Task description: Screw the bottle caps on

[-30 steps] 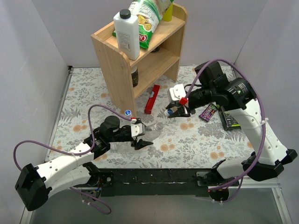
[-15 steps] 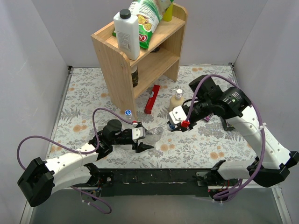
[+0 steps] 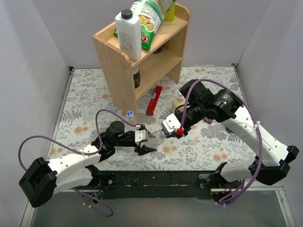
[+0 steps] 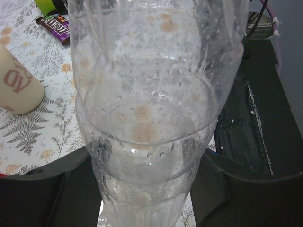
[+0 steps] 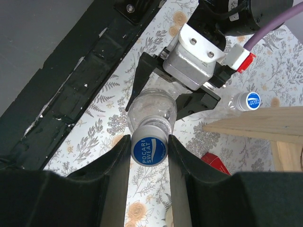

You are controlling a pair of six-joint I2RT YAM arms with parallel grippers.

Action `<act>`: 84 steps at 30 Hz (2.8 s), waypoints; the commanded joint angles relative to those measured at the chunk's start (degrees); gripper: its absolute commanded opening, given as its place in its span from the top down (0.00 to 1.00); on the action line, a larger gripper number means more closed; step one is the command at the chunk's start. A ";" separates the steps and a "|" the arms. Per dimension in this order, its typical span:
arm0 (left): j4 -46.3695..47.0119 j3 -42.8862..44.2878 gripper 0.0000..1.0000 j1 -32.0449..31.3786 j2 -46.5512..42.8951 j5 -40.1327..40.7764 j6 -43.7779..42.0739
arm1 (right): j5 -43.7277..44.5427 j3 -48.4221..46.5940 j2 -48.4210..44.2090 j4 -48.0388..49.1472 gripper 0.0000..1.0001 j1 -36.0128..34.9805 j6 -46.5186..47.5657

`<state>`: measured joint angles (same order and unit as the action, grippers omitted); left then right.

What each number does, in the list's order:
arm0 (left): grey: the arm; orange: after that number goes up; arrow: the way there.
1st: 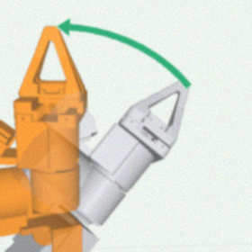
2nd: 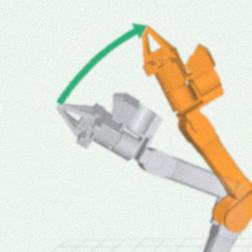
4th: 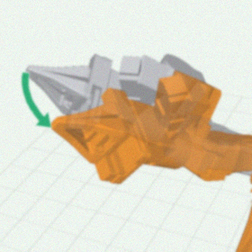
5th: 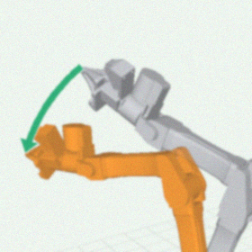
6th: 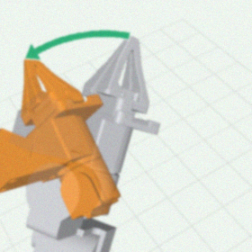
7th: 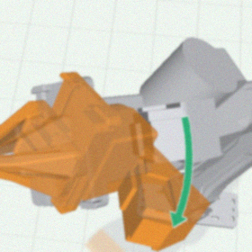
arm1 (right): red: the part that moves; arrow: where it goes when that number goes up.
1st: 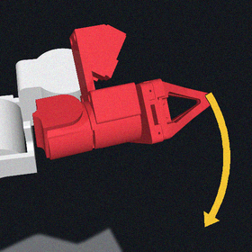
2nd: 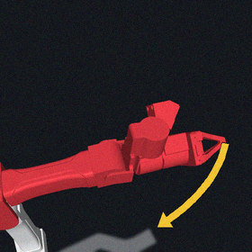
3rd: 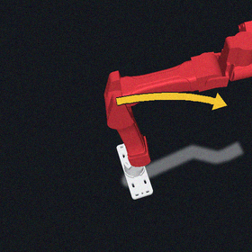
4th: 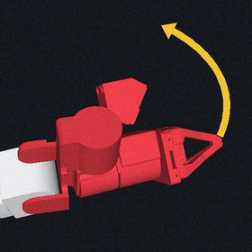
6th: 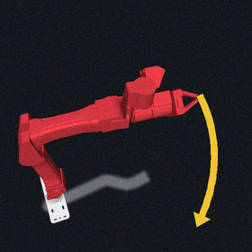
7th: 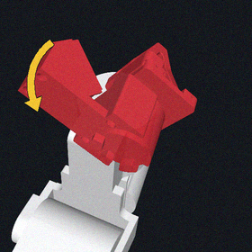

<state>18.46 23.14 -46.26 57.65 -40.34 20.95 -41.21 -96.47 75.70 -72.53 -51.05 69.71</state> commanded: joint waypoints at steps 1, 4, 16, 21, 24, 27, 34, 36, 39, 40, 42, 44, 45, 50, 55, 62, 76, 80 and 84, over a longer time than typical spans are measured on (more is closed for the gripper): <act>1.14 1.48 1.00 -0.50 -0.69 -1.23 -1.00 | 1.21 0.14 -0.03 0.99 0.99 -1.33 0.60; 1.49 1.39 1.00 -0.41 -1.05 -1.32 -1.61 | 2.27 0.40 0.32 0.90 0.99 -1.77 1.04; 2.90 1.65 1.00 -0.76 -1.22 -2.12 -4.34 | 5.44 -0.04 2.17 0.02 0.99 -2.48 3.76; 2.99 1.47 1.00 -0.85 -1.31 -2.03 -4.43 | 6.40 0.75 2.26 0.37 0.99 -3.53 3.68; 2.99 1.56 1.00 -0.94 -1.84 -1.50 -4.08 | 7.81 0.75 2.52 -0.41 0.99 -4.24 3.59; 5.61 0.51 1.00 -0.94 -2.63 0.78 -2.67 | 8.86 1.01 3.39 -0.42 0.99 -4.41 -0.16; 14.58 -3.27 1.00 -0.94 -3.68 5.35 -0.21 | 9.74 0.40 7.62 0.27 0.99 -4.32 -17.47; 15.38 -3.62 1.00 -0.94 -3.86 6.23 0.32 | 10.36 1.54 7.18 2.47 0.99 -4.32 -21.97; 16.61 -3.54 1.00 -0.94 -3.86 7.02 1.63 | 13.17 2.42 7.00 7.39 0.99 -4.32 -32.77; 16.78 -3.45 1.00 -0.94 -3.77 7.20 1.99 | 14.91 2.34 7.18 8.19 0.99 -4.32 -34.97; 16.79 -3.10 1.00 -0.94 -3.86 7.46 2.95 | 16.59 2.25 7.18 9.51 0.99 -4.32 -39.38; 16.61 -2.48 1.00 -0.94 -4.03 7.47 4.09 | 18.18 2.51 6.83 10.74 0.99 -4.32 -39.74; 16.61 -2.31 1.00 -0.94 -4.12 7.64 4.71 | 19.05 2.68 6.74 11.09 0.99 -4.32 -40.26; 17.31 -1.52 1.00 -0.85 -4.56 7.99 5.94 | 19.33 1.90 7.00 13.20 0.99 -4.32 -43.43; 18.80 -1.08 1.00 -0.94 -3.95 7.64 7.44 | 21.61 3.47 6.39 15.40 0.99 -4.32 -45.72; 19.51 -0.37 1.00 -0.94 -4.47 7.47 9.19 | 25.38 4.36 5.86 17.07 0.99 -4.32 -49.76; 16.09 -2.04 1.00 -0.94 -6.05 6.24 8.32 | 23.64 4.01 7.18 16.46 0.99 -4.32 -48.18; 15.64 -3.62 1.00 -0.94 -6.93 6.67 7.70 | 20.12 4.09 8.50 13.82 0.90 -4.32 -47.30; 15.47 -3.80 1.00 -0.94 -6.76 6.94 7.53 | 20.82 4.18 8.32 14.70 0.68 -4.32 -47.04</act>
<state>21.30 16.75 -46.57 55.02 -29.56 30.87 -19.81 -93.32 81.32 -56.77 -54.87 21.41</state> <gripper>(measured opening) 0.569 0.406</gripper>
